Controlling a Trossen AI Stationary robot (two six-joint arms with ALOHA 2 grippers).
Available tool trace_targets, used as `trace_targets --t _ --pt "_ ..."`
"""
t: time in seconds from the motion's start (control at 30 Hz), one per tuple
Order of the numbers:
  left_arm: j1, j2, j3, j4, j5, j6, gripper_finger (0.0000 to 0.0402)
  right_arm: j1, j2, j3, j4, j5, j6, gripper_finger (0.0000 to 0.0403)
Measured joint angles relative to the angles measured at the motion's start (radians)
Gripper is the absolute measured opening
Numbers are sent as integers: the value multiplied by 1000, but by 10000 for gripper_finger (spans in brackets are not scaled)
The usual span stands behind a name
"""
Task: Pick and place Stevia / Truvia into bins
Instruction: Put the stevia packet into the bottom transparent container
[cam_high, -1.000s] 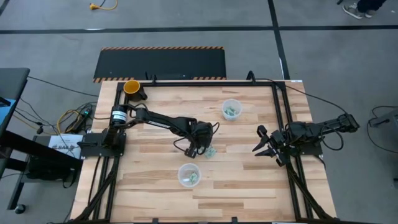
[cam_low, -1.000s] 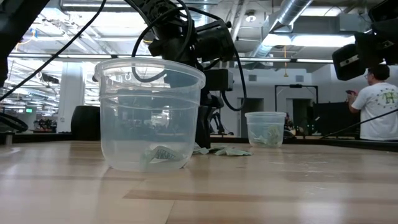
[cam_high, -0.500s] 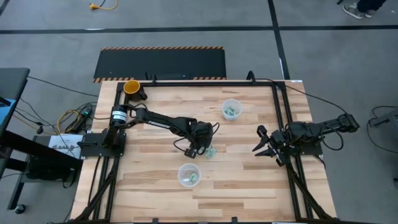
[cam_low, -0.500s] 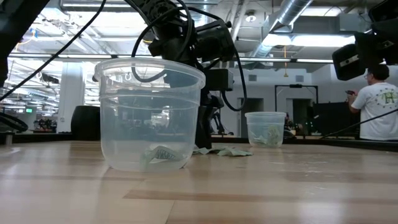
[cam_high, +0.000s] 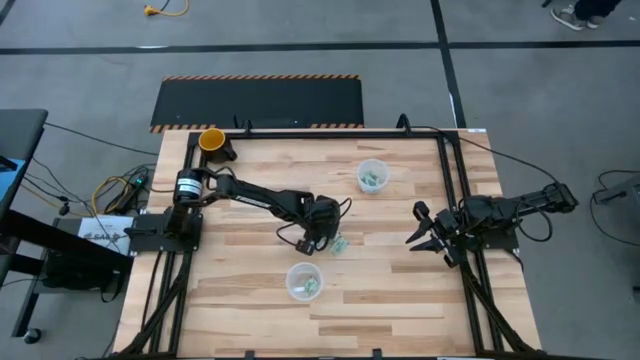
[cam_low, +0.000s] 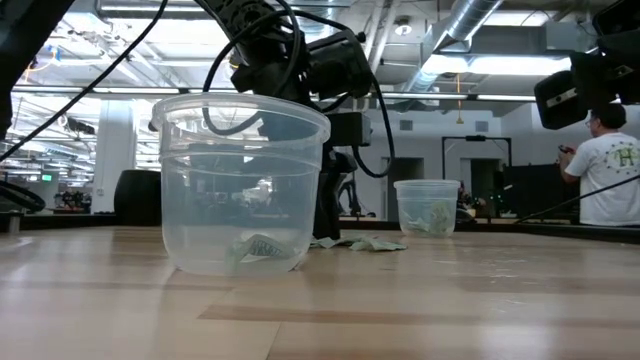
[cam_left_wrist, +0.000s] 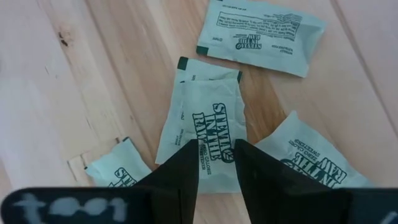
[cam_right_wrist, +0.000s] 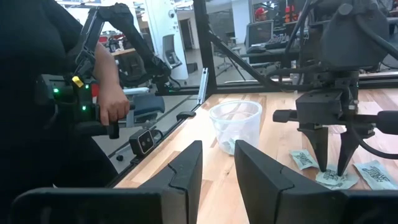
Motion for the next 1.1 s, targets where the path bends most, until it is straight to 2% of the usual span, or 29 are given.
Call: trace_targets --t 0.17,0.43,0.67,1.1 --pt "0 2 0 14 -6 0 87 0 0 0 0 0 0 87" --pt "1 5 -1 21 -18 0 8 0 0 0 0 0 0 87" --pt "1 8 18 -1 -16 0 6 0 0 0 0 0 0 87" --pt "17 14 185 -243 -11 50 2 0 0 0 0 0 0 87"
